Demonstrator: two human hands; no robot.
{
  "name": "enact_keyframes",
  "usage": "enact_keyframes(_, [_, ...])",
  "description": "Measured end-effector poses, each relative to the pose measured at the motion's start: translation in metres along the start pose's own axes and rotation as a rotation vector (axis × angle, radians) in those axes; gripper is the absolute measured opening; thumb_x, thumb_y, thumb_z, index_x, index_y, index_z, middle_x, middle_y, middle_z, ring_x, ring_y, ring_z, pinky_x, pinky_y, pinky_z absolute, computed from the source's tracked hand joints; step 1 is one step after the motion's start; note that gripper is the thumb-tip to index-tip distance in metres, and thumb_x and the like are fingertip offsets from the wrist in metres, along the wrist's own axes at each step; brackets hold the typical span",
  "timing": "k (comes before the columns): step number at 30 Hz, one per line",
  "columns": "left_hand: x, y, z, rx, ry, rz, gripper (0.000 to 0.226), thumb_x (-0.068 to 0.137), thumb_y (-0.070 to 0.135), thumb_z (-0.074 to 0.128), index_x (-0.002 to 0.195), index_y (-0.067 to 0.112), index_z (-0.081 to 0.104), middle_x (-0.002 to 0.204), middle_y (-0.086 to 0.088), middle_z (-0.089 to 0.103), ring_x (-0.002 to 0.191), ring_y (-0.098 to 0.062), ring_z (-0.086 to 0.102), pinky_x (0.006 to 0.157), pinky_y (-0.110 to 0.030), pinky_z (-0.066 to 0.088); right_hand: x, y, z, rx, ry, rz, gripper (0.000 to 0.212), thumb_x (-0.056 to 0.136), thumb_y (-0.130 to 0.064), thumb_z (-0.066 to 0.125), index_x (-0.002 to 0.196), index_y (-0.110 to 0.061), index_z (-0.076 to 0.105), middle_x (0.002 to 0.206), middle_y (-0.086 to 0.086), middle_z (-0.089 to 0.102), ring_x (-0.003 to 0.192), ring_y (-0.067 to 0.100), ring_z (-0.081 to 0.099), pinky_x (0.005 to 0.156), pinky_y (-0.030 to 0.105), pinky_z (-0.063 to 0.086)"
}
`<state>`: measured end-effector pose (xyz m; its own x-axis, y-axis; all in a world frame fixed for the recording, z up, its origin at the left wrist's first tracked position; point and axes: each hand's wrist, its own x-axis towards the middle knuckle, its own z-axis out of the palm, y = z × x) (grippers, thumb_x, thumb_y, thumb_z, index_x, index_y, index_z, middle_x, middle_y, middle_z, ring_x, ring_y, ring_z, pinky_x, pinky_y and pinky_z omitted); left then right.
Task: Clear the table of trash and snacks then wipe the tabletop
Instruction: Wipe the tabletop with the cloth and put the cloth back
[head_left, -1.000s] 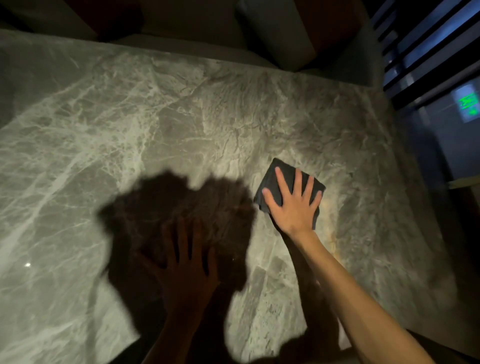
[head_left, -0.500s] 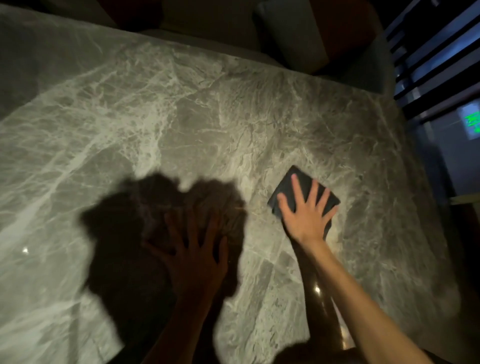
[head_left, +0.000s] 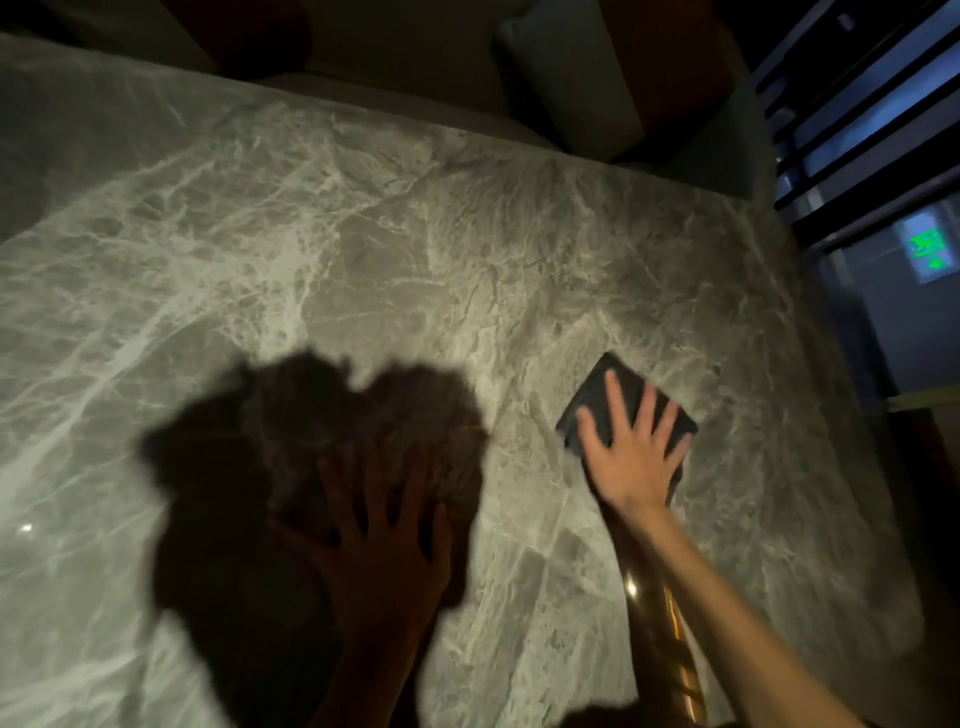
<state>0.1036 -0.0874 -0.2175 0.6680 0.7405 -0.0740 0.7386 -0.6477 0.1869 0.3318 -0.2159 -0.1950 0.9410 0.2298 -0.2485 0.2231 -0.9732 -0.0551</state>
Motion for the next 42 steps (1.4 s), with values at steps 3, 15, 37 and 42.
enact_keyframes(3, [0.001,0.0,0.002,-0.003,0.039,-0.001,0.052,0.089,0.051,0.044,0.139,0.038,0.046,0.157,-0.013,0.03,0.147,-0.047,0.01,0.099,-0.083,0.008,0.065,-0.05,-0.006,0.094,0.011,0.111,0.072,0.082,-0.081,0.01,0.146,-0.054,-0.007,0.164,0.003,-0.009,0.147,0.037,-0.016,0.112,0.068,-0.007])
enact_keyframes(15, [0.002,-0.001,0.006,0.022,0.108,0.027,0.058,0.089,0.052,0.045,0.144,0.039,0.037,0.156,-0.015,0.03,0.144,-0.05,0.018,0.099,-0.083,0.011,-0.005,0.016,-0.008,-0.077,-0.016,-0.078,0.067,0.083,-0.078,0.006,0.145,-0.056,-0.008,0.164,0.0,-0.008,0.149,0.031,-0.013,0.117,0.064,0.0])
enact_keyframes(37, [0.002,0.002,-0.002,0.014,0.033,0.01,0.058,0.089,0.05,0.045,0.145,0.038,0.036,0.159,-0.012,0.025,0.147,-0.047,0.011,0.1,-0.083,0.006,0.031,-0.098,0.005,-0.013,0.033,-0.176,0.066,0.089,-0.071,0.014,0.149,-0.049,-0.005,0.163,0.004,-0.008,0.148,0.037,-0.015,0.114,0.067,-0.005])
enact_keyframes(42, [0.002,0.0,0.0,0.015,0.016,0.012,0.054,0.091,0.05,0.042,0.144,0.038,0.039,0.158,-0.012,0.028,0.147,-0.047,0.01,0.099,-0.083,0.008,-0.088,-0.002,0.014,-0.22,-0.041,-0.568,0.064,0.092,-0.067,0.022,0.15,-0.046,0.007,0.164,0.002,0.0,0.15,0.032,-0.007,0.116,0.063,0.01])
